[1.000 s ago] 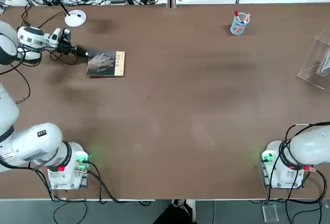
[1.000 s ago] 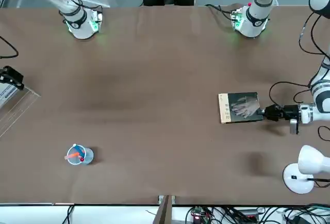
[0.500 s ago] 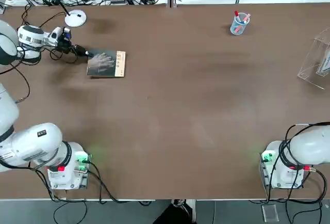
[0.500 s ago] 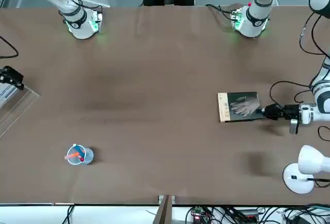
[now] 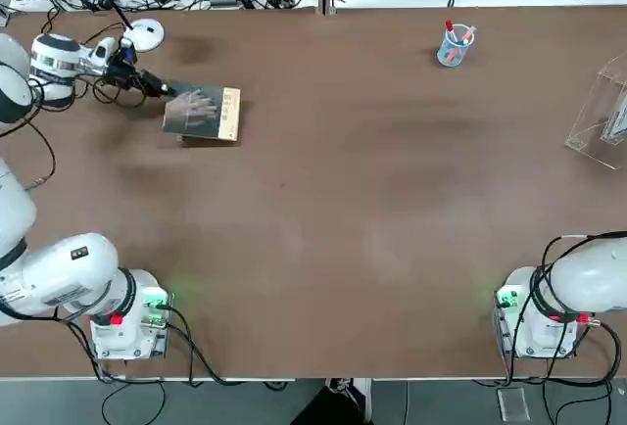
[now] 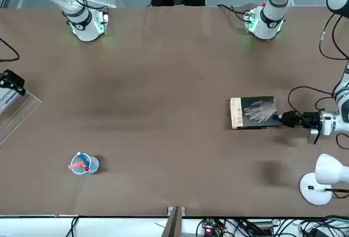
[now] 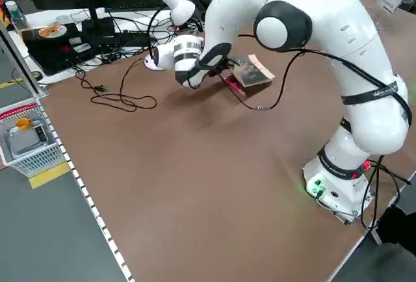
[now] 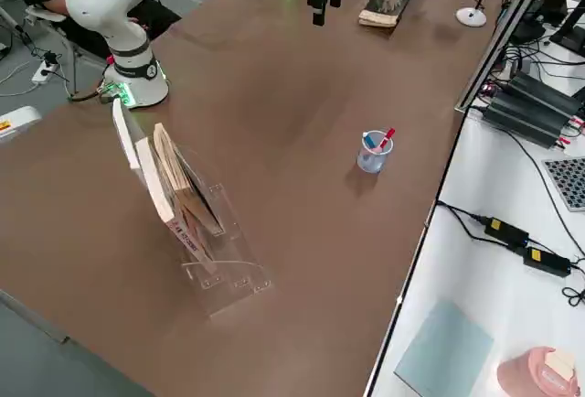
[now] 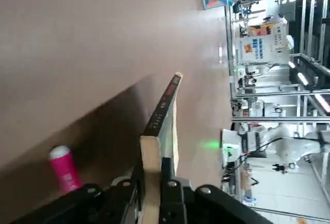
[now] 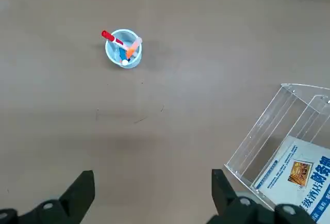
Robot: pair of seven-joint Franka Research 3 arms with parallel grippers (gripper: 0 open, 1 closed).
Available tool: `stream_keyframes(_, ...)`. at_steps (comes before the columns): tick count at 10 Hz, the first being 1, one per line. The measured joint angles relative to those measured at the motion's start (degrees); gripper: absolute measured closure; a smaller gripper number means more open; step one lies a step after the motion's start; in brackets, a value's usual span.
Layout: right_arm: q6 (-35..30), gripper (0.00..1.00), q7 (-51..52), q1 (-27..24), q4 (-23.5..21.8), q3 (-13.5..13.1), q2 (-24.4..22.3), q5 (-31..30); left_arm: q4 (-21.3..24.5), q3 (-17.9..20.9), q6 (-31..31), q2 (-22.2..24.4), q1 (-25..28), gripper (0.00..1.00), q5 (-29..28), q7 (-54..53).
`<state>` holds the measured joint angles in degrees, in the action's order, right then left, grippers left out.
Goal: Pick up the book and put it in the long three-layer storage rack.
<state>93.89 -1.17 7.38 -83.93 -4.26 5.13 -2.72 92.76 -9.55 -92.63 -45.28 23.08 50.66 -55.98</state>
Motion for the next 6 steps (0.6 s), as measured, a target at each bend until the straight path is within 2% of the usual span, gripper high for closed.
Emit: stream_keyframes(6,0.00,0.00,0.00,0.00,0.00,0.03,0.00,0.00,-0.82,-6.80,0.62,4.27,-0.05,1.00,4.04,14.79)
